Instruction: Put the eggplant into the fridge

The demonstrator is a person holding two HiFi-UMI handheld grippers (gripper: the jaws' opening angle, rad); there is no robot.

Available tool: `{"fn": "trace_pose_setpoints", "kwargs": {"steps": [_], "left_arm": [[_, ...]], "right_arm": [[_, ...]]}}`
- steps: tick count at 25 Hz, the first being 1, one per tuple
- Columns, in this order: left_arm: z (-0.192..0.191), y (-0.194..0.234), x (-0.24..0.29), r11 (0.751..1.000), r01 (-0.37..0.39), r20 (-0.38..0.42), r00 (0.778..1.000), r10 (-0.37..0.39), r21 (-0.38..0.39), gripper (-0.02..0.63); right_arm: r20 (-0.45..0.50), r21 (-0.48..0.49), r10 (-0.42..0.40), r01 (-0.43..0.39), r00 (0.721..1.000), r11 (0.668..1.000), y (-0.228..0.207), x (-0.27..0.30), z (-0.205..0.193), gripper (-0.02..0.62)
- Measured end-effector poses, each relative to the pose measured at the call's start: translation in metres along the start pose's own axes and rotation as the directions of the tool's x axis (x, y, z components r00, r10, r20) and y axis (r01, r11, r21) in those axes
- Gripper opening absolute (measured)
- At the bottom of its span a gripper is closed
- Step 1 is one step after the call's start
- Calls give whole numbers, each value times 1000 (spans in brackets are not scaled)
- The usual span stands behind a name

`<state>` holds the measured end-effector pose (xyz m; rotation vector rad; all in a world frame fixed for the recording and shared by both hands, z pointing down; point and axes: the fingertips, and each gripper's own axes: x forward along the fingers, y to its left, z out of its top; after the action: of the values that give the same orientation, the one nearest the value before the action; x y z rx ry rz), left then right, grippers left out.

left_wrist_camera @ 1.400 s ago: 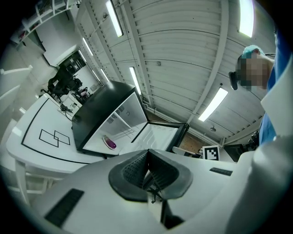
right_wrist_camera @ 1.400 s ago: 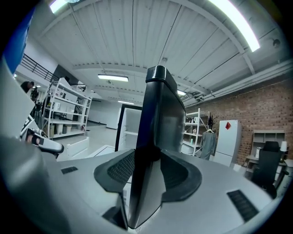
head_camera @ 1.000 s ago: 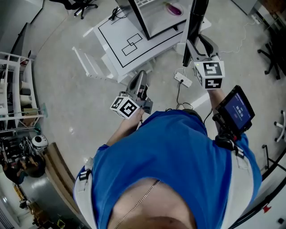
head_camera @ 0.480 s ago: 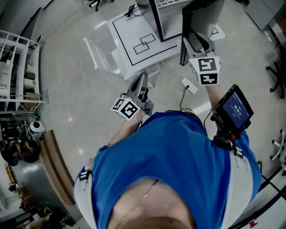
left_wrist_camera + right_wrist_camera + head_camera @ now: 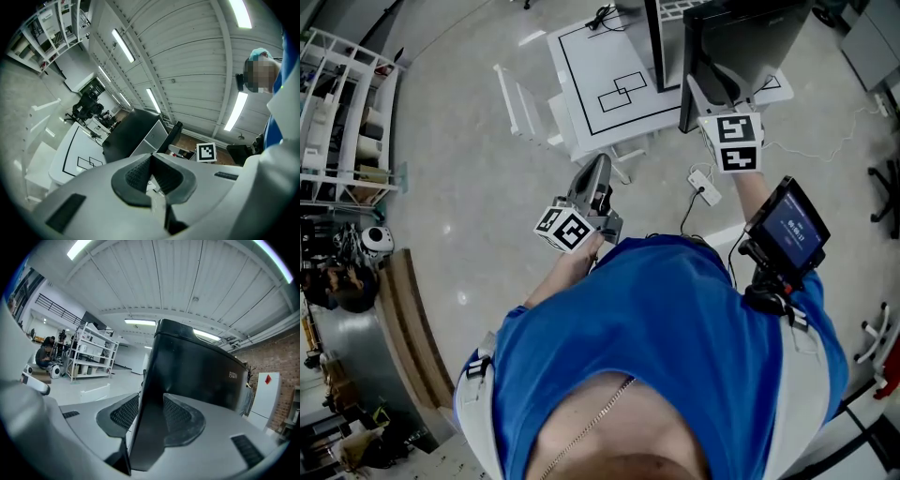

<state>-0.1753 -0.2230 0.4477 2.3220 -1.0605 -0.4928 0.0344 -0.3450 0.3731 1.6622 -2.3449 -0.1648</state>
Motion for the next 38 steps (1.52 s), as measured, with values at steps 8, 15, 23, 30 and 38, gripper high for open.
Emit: {"fn": "trace_pose_setpoints", "kwargs": {"steps": [8,15,23,30,38], "left_arm": [[15,-2,-19,999,-53,33,998,53,4,9],[26,-10,-34,996,-91,57,994,90,14,8],[33,-19,-49,991,-135,94,987,132,22,9],[40,-19,-58,986,-166,114,980,163,24,9],[44,-25,-64,984,-179,121,977,176,19,9]], "right_arm": [[-1,-9,45,-45,999,999,9,16,17,169],[4,-27,68,-68,998,997,10,26,32,169],[17,-39,75,-75,997,996,6,36,46,169],[26,-34,80,-79,996,996,4,51,56,169],[48,-44,69,-67,996,997,6,42,64,155]]}}
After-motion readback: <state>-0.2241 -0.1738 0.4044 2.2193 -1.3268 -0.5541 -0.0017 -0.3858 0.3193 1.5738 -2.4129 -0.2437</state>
